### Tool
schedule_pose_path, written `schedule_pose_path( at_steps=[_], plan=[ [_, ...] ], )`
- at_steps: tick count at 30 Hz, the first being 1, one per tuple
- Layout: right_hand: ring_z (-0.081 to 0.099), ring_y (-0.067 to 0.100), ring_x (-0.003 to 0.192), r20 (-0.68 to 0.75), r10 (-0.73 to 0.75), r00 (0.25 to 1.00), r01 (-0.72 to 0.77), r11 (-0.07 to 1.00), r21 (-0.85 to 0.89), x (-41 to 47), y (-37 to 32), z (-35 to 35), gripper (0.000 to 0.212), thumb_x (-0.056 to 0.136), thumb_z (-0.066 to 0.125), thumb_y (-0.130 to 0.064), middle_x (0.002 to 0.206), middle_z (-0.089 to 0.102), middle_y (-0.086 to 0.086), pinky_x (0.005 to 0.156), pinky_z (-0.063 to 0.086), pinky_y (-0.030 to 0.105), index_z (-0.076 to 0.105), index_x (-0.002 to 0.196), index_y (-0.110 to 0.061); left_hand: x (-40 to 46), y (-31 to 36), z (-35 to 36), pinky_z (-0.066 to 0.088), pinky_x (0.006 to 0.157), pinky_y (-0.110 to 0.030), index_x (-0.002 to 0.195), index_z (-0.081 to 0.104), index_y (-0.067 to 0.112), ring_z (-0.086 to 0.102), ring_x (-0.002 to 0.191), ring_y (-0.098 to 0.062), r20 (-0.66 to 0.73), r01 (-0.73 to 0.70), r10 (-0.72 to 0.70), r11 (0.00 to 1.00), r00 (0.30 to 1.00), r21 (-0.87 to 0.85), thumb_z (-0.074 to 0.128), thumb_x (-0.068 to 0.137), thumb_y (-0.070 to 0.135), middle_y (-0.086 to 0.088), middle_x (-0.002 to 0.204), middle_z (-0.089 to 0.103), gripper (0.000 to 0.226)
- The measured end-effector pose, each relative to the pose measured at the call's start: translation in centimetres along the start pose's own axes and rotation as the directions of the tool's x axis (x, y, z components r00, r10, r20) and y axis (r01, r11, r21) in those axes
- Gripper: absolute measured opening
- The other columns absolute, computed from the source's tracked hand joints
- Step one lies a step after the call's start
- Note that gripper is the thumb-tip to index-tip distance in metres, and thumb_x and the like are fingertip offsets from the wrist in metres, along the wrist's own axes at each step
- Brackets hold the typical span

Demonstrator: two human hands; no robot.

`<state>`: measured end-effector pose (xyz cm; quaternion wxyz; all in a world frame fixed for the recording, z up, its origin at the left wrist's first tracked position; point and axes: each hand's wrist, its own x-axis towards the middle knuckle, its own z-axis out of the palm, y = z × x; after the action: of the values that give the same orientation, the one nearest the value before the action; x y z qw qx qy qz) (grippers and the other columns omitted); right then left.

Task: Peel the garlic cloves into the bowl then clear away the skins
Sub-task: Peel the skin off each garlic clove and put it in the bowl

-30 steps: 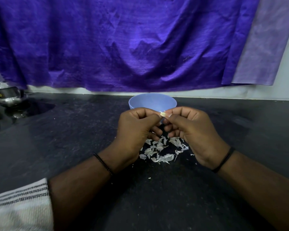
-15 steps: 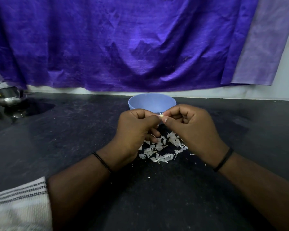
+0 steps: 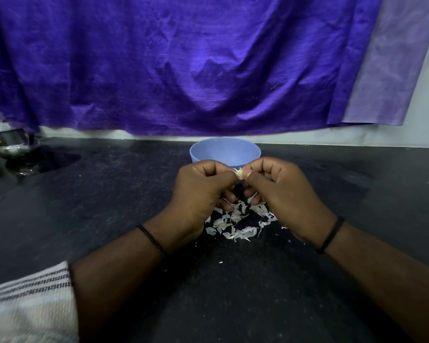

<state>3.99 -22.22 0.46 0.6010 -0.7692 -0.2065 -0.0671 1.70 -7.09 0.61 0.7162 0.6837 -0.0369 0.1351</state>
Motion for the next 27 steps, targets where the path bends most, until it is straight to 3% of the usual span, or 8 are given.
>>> schedule_pose_path(
  at_steps=[11, 14, 17, 27],
  plan=[
    [0.059, 0.01, 0.068, 0.088, 0.12, 0.989, -0.123, 0.992, 0.036, -0.07, -0.18, -0.01, 0.018, 0.102, 0.05, -0.016, 0.083, 0.063, 0.003, 0.056, 0.051, 0.024, 0.067, 0.1, -0.01, 0.03, -0.3, 0.1, 0.047, 0.045, -0.028, 0.082, 0.067, -0.008, 0.055, 0.049, -0.017, 0.013, -0.028, 0.028, 0.999, 1.0, 0.03, 0.069, 0.084, -0.001, -0.009, 0.06, 0.061, 0.007],
    [0.063, 0.01, 0.07, 0.031, 0.009, 0.999, -0.007, 0.997, -0.078, -0.08, 0.07, -0.12, 0.012, 0.1, 0.055, -0.016, 0.086, 0.068, 0.004, 0.058, 0.054, 0.026, 0.068, 0.098, -0.014, 0.14, -0.49, 0.02, 0.047, 0.044, -0.028, 0.082, 0.066, -0.008, 0.055, 0.048, -0.017, 0.013, -0.035, 0.035, 0.999, 0.999, 0.025, 0.071, 0.083, 0.001, -0.008, 0.059, 0.061, 0.011],
    [0.066, 0.005, 0.072, -0.01, -0.103, 0.995, 0.102, 0.993, -0.061, -0.05, 0.08, -0.36, 0.013, 0.095, 0.062, -0.011, 0.087, 0.072, -0.001, 0.059, 0.052, 0.021, 0.07, 0.1, -0.02, 0.24, -0.56, -0.11, 0.046, 0.043, -0.028, 0.081, 0.067, -0.006, 0.055, 0.048, -0.017, 0.012, -0.032, 0.032, 0.999, 0.999, 0.025, 0.072, 0.083, 0.002, -0.005, 0.057, 0.06, 0.009],
    [0.068, 0.003, 0.069, 0.004, -0.226, 0.974, 0.226, 0.971, -0.072, 0.13, 0.04, -0.94, 0.009, 0.086, 0.075, -0.012, 0.079, 0.075, -0.005, 0.063, 0.052, 0.016, 0.077, 0.095, -0.013, 0.25, -0.42, -0.21, 0.047, 0.041, -0.026, 0.08, 0.068, -0.006, 0.055, 0.048, -0.018, 0.024, -0.049, 0.048, 0.997, 0.999, 0.054, 0.072, 0.083, 0.002, -0.007, 0.058, 0.06, 0.01]
  ],
)
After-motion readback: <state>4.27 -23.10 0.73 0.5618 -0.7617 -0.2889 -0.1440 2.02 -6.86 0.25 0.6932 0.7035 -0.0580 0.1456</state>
